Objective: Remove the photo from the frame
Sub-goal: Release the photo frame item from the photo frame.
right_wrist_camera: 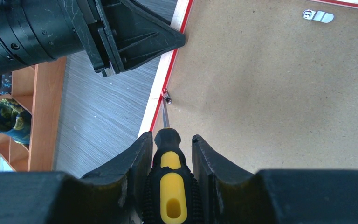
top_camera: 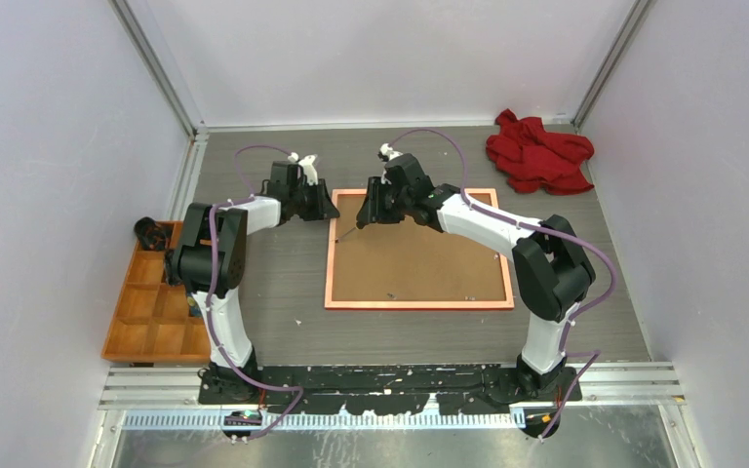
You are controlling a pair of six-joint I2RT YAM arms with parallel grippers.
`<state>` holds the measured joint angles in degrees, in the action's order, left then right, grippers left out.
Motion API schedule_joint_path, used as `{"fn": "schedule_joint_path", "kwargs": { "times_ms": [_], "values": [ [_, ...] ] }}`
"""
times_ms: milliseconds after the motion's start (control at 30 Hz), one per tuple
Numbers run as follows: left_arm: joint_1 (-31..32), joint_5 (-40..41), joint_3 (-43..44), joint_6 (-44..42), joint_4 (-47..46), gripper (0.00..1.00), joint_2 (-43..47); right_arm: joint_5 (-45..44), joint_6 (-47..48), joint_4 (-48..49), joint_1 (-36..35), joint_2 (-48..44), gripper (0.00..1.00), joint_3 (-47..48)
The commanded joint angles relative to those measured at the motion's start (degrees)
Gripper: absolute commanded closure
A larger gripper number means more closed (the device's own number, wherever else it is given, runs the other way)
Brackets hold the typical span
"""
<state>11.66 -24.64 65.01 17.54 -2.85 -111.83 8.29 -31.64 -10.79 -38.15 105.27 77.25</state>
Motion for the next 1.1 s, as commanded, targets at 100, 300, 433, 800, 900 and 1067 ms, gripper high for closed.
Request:
{"fn": "schedule_joint_path", "kwargs": {
  "times_ms": [100, 300, 433, 800, 900, 1067],
  "values": [
    [0.38, 1.06, -1.56, -2.69, 1.69, 0.77, 0.00, -2.97, -0.71, -1.96, -0.17, 0.29, 0.99, 1.31],
    [0.39, 1.09, -1.53, -2.69, 1.66, 0.77, 0.00, -4.31, -1.37, -2.32, -0.17, 0.09, 0.99, 1.23],
    [0.38, 1.00, -1.56, -2.69, 1.64, 0.77, -0.14, -3.70, -1.26, -2.08, -0.13, 0.11, 0.99, 0.99],
    [0.42, 0.86, -1.55, -2.80, 1.59, 0.77, 0.01, -7.56, 0.32, 0.20, 0.15, -1.32, 0.99, -0.84],
    [0.39, 0.83, -1.59, -2.77, 1.56, 0.77, -0.03, -7.12, -0.69, 0.05, 0.32, -1.60, 0.99, -1.10],
    [0.38, 0.83, -1.58, -2.78, 1.61, 0.77, 0.03, -5.61, -1.08, -0.67, 0.29, -0.51, 0.99, -0.35]
  ]
}}
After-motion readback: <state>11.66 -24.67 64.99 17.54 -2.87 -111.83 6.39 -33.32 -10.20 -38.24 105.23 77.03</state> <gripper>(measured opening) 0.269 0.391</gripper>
